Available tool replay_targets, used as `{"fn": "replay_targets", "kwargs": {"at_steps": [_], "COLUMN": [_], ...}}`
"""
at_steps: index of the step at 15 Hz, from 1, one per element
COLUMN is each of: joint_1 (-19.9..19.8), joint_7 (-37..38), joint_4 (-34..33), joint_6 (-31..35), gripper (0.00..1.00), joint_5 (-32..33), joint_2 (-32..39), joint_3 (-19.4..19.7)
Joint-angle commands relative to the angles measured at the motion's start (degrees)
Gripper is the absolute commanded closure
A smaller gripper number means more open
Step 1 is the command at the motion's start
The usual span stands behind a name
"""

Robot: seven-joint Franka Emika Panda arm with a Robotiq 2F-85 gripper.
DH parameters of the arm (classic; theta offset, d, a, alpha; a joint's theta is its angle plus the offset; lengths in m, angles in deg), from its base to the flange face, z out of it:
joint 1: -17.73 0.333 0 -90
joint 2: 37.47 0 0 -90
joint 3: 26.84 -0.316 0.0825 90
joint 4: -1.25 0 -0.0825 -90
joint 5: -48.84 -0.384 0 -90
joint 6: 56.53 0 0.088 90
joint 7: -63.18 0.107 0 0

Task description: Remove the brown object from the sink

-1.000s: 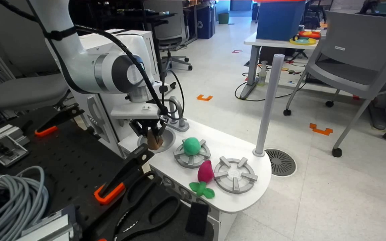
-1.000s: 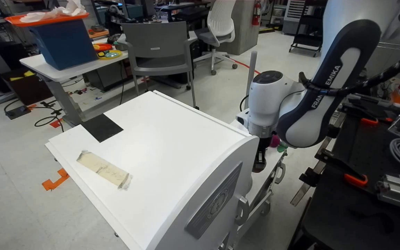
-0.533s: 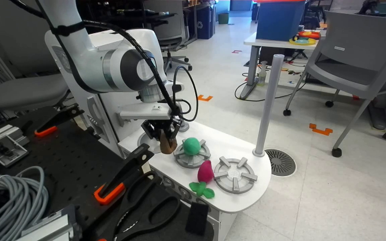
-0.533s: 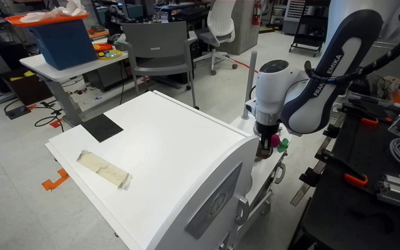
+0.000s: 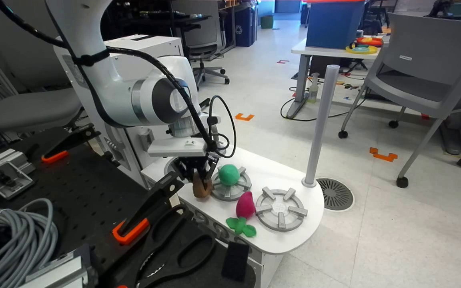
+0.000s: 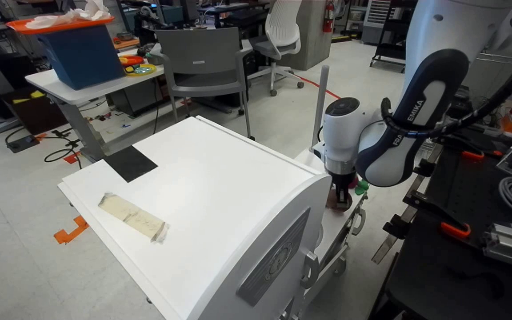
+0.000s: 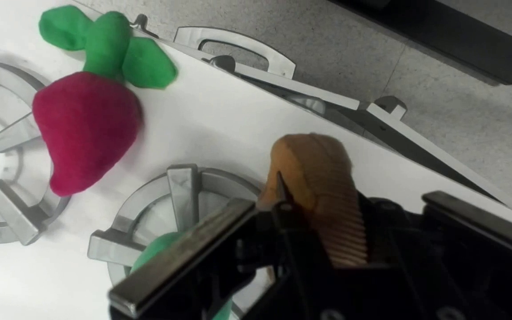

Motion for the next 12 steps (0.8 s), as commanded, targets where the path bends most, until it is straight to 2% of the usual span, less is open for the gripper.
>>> {"fn": "replay_targets", "kwargs": {"at_steps": [1, 3, 4, 6, 7, 12], "joint_1": [3.7, 5.4, 6.1, 7.0, 6.7, 5.5], "joint_7": [2.9, 3.8, 4.2, 4.6, 4.3, 3.8], "joint_4": [-4.0, -4.7, -5.0, -5.1, -5.1, -5.0], "joint_6": [0.0, 0.4, 0.5, 0.3, -0.1, -1.4], "gripper": [0.94, 0.9, 0.78, 0.62, 0.45, 0.08], "joint_5": [2.4, 3.4, 3.8, 4.2, 4.1, 3.5], "joint_2": [4.3, 5.8, 6.3, 6.4, 6.2, 5.2], "joint_3": [3.5, 5.1, 5.6, 6.1, 5.6, 4.4]}}
